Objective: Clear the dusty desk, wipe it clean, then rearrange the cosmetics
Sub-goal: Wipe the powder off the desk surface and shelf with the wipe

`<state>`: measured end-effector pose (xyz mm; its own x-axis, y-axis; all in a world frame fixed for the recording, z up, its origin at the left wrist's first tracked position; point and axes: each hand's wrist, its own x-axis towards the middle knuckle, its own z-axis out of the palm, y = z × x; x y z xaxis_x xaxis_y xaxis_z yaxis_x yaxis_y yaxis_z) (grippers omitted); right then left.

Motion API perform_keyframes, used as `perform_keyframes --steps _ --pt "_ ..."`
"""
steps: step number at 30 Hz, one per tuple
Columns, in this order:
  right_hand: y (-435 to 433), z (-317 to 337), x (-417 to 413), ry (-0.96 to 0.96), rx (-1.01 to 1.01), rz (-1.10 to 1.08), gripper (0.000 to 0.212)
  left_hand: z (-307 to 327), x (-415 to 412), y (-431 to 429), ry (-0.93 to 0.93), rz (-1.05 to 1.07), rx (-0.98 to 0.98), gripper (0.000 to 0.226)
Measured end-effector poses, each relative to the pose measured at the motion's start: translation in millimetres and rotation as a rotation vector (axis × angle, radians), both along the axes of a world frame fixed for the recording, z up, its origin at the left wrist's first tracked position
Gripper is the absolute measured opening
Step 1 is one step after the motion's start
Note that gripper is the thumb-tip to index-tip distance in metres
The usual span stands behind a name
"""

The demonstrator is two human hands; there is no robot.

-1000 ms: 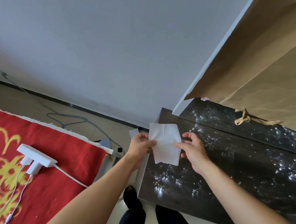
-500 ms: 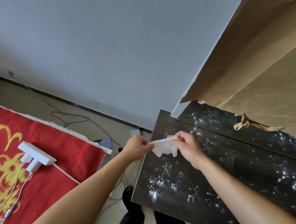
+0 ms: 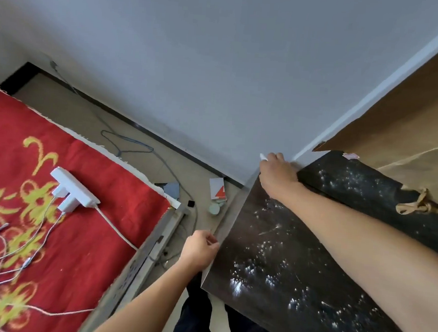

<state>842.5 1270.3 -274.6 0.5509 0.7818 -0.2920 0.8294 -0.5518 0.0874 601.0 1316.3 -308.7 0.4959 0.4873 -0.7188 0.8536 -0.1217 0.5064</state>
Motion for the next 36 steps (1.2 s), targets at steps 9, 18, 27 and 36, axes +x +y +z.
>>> perform_keyframes --steps 9,18,27,36 --pt "-47 -26 -4 0.202 0.382 -0.357 0.032 -23 -17 -5 -0.001 -0.013 -0.096 0.017" --pt "-43 1 -28 0.296 0.446 -0.314 0.032 -26 -19 0 -0.050 -0.050 -0.167 0.014" --pt "-44 -28 -67 0.436 0.455 -0.405 0.021 -31 -33 0 -0.104 -0.016 -0.261 0.019" --pt "-45 -17 -23 0.337 0.540 -0.626 0.017 -25 -25 17 -0.079 -0.140 -0.360 0.021"
